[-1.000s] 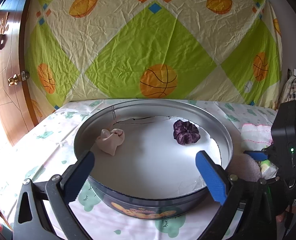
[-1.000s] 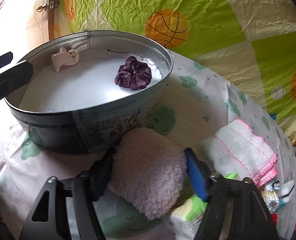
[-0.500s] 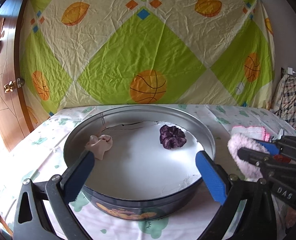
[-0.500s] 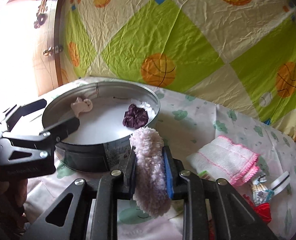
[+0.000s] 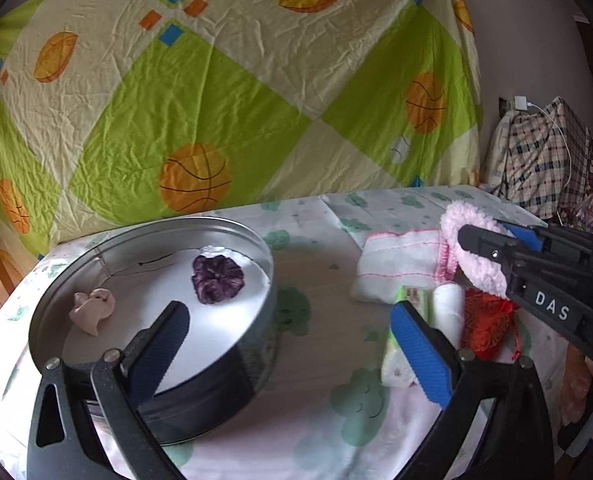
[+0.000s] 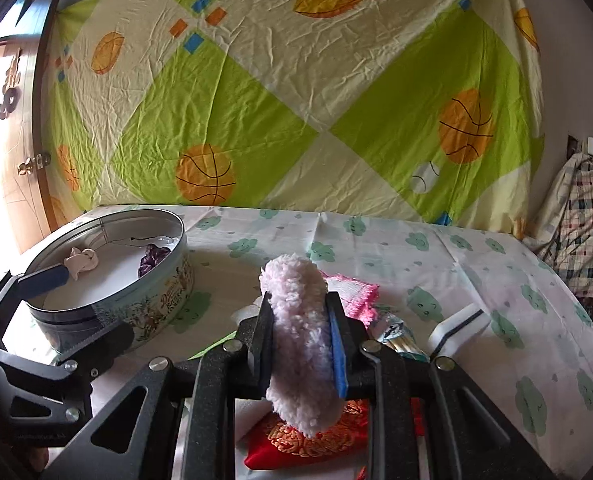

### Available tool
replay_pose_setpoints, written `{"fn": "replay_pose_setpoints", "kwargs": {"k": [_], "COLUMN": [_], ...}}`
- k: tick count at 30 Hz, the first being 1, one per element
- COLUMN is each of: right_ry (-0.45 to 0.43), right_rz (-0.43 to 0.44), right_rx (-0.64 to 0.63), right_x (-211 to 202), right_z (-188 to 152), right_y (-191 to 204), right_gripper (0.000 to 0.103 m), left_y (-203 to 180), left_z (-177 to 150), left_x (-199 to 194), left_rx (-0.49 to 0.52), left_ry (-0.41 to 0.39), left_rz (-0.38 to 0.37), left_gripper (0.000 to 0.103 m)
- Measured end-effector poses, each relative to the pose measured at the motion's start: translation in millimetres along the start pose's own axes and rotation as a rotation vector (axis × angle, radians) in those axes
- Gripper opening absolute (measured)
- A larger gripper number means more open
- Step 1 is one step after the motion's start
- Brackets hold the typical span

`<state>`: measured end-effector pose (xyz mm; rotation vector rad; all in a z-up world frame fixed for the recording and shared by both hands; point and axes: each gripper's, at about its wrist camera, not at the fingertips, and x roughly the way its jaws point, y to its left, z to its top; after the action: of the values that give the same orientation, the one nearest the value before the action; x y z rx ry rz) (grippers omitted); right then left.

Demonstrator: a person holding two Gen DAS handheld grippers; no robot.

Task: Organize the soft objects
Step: 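Grasp the green tissue pack with the left tool while the right tool holds the sponge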

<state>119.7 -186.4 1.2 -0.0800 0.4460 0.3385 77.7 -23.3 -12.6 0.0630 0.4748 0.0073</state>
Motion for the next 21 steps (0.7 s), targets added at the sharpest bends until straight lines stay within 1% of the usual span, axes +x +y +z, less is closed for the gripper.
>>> {"fn": "replay_pose_setpoints", "kwargs": {"k": [6, 11, 13, 15, 21], "right_ry": [0.002, 0.004, 0.001, 0.002, 0.001], "right_rz": [-0.019, -0.019, -0.02, -0.018, -0.018], "right_rx": [0.031, 0.059, 0.06, 0.059, 0.062], "right_x": [5, 7, 6, 6, 7], "right_z": [-7, -11, -11, -11, -11], "right_y": [-12, -20, -21, -21, -22], "right_gripper": [0.025, 0.025, 0.025, 0.025, 0.025], "left_y": [-29, -41, -42, -43, -51], "left_z": [4, 7, 8, 8, 7], "left_x": [19, 35, 40, 43, 42], "left_rx": [0.044, 0.067, 0.065, 0.061, 0.093], "left_ry": [0.055, 0.11, 0.13, 0.14, 0.148], "left_rz": [-0.059, -0.091, -0.098, -0.12, -0.139], "left_gripper": [0.093, 0.075, 0.07, 0.07, 0.07]}}
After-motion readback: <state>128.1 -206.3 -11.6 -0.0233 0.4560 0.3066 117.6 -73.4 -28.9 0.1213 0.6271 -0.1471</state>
